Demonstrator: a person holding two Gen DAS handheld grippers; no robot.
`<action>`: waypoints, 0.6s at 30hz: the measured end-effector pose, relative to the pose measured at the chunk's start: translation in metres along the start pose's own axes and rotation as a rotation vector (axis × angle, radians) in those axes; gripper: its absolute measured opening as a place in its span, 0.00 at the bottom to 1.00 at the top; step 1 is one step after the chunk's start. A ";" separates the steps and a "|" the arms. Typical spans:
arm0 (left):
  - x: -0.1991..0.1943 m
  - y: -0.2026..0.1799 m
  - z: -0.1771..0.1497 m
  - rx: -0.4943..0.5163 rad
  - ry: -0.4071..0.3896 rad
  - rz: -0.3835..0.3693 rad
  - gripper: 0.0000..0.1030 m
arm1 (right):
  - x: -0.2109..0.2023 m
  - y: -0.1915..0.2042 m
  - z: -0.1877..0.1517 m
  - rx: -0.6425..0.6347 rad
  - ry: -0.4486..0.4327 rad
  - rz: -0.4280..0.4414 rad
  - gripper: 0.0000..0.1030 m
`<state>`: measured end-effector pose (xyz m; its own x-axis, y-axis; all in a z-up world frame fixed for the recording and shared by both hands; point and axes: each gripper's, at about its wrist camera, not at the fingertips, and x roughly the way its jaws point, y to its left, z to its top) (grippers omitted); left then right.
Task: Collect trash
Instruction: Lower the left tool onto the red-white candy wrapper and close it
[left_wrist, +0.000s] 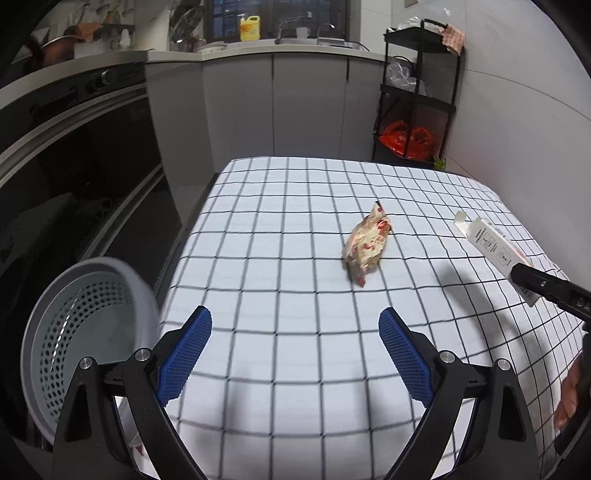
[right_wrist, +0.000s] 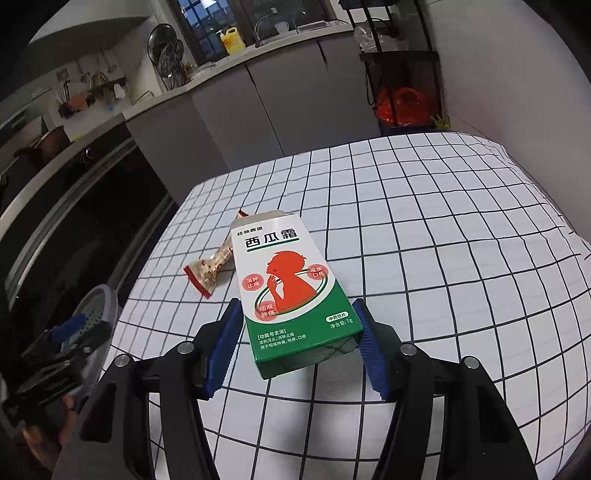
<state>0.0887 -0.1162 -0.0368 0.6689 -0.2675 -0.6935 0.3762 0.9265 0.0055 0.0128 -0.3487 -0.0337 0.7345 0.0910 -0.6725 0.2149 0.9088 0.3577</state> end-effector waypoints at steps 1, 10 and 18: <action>0.005 -0.005 0.003 0.005 0.002 -0.006 0.87 | -0.002 -0.002 0.003 0.006 -0.006 0.008 0.57; 0.076 -0.047 0.036 0.010 0.063 -0.030 0.87 | -0.001 -0.013 0.018 0.050 -0.016 0.052 0.57; 0.133 -0.067 0.049 0.027 0.165 -0.049 0.88 | 0.000 -0.023 0.023 0.080 -0.015 0.072 0.57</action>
<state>0.1839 -0.2272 -0.0937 0.5358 -0.2633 -0.8023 0.4247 0.9053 -0.0135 0.0223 -0.3788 -0.0269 0.7594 0.1480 -0.6336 0.2119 0.8645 0.4559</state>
